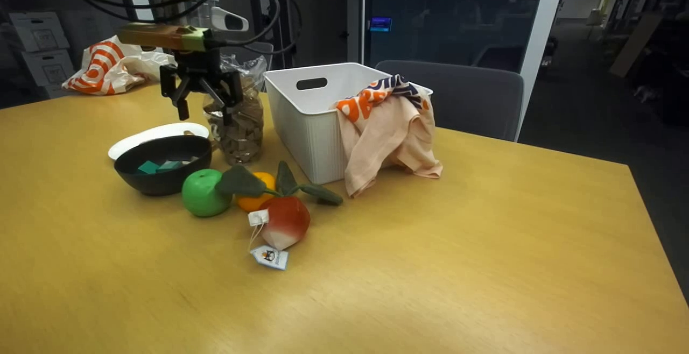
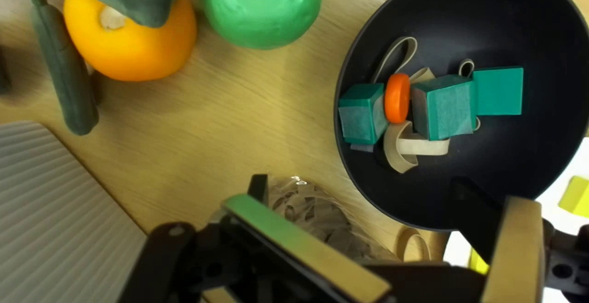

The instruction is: Pour the items in the black bowl onto the white plate then put the fruits and radish in the bowl.

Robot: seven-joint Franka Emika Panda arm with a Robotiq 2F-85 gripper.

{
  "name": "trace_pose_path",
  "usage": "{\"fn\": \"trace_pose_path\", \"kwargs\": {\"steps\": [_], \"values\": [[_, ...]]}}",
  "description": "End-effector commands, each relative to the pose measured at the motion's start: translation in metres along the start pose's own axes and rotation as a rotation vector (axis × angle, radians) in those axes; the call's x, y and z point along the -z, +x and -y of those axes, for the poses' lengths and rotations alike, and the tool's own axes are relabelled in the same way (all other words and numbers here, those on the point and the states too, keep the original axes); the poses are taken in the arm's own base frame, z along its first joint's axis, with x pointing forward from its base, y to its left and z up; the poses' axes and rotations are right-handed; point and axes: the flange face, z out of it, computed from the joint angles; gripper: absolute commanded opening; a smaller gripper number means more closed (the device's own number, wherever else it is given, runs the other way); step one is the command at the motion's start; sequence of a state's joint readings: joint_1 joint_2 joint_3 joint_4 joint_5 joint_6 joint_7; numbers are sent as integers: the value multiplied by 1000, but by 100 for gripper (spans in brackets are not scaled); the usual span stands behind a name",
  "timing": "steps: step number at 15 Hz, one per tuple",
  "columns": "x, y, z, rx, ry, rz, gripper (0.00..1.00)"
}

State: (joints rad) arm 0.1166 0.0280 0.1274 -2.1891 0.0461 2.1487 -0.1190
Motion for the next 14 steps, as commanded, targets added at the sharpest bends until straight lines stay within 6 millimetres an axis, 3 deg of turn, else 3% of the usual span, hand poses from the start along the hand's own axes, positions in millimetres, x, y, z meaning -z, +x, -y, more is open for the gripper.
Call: {"fn": "trace_pose_path", "kwargs": {"steps": [1,4,14], "values": [[4,0,0,2,6,-6,100],[3,1,0,-6,4,-16,100],[-67,-5,-13,-38,47,-28,100]]}}
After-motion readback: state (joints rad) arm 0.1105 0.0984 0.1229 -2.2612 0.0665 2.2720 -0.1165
